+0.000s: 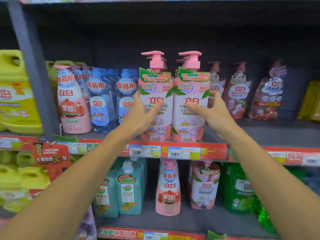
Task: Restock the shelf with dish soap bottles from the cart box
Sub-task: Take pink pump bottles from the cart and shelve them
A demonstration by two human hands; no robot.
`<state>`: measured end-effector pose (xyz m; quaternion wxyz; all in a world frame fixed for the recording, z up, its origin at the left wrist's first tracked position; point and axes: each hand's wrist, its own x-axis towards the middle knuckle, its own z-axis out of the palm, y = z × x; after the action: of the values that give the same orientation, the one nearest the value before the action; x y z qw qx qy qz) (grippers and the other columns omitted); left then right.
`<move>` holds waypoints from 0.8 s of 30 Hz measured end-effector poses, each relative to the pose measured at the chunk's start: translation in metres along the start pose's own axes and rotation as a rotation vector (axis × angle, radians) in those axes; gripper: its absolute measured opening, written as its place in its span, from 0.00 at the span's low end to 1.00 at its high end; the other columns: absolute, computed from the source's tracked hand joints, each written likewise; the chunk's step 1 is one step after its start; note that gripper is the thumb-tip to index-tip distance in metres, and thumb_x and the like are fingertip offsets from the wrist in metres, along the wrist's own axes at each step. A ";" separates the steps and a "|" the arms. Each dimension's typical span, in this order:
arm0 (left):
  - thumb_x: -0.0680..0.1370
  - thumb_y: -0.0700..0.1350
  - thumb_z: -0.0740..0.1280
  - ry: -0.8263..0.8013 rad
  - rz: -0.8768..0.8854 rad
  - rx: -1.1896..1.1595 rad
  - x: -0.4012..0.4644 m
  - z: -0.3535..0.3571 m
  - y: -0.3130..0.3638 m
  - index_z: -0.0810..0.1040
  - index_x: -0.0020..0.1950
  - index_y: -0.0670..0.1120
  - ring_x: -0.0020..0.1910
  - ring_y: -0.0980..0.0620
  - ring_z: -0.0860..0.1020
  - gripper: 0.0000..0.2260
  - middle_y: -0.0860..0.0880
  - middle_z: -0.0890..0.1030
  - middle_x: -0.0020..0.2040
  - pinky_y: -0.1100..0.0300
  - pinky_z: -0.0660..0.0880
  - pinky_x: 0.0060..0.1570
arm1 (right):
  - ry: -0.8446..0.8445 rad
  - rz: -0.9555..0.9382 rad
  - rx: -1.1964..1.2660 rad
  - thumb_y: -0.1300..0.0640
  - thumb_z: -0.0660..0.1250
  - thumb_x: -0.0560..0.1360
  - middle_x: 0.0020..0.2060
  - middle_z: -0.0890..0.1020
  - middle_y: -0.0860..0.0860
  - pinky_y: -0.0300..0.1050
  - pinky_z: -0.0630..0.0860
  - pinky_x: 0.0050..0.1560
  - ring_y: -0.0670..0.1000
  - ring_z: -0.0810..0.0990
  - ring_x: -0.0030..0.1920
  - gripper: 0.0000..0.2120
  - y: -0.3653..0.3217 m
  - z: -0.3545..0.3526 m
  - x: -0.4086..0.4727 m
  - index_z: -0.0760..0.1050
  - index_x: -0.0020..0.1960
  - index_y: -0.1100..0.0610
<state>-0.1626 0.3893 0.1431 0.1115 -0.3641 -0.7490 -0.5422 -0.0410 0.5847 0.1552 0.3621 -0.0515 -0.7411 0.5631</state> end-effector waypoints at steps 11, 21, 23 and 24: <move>0.77 0.60 0.64 0.131 -0.134 0.138 -0.029 0.014 0.023 0.52 0.76 0.42 0.69 0.42 0.68 0.37 0.42 0.65 0.72 0.43 0.68 0.68 | 0.014 -0.002 -0.337 0.36 0.81 0.49 0.59 0.78 0.49 0.55 0.82 0.54 0.50 0.81 0.57 0.48 0.028 0.016 -0.002 0.63 0.63 0.43; 0.78 0.63 0.64 0.229 -0.052 0.508 -0.051 0.037 0.009 0.38 0.79 0.39 0.71 0.39 0.64 0.47 0.38 0.62 0.74 0.44 0.67 0.67 | 0.177 -0.018 -0.485 0.43 0.81 0.63 0.63 0.72 0.56 0.60 0.75 0.58 0.60 0.73 0.63 0.48 0.013 0.031 -0.041 0.58 0.72 0.55; 0.76 0.63 0.66 0.243 -0.038 0.555 -0.054 0.039 0.004 0.38 0.79 0.39 0.69 0.39 0.64 0.50 0.38 0.63 0.71 0.45 0.67 0.66 | 0.194 -0.031 -0.511 0.42 0.80 0.64 0.63 0.72 0.56 0.59 0.75 0.58 0.59 0.73 0.64 0.48 0.017 0.032 -0.039 0.58 0.72 0.56; 0.76 0.63 0.66 0.253 -0.039 0.542 -0.056 0.042 0.001 0.37 0.79 0.39 0.69 0.38 0.64 0.50 0.38 0.64 0.71 0.45 0.67 0.66 | 0.202 -0.031 -0.517 0.42 0.80 0.64 0.63 0.72 0.56 0.59 0.75 0.58 0.59 0.72 0.64 0.47 0.018 0.032 -0.039 0.58 0.72 0.56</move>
<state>-0.1124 0.4037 0.0963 0.2867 -0.2362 -0.8534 -0.3657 -0.0378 0.5465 0.1170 0.4175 -0.1868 -0.8211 0.3415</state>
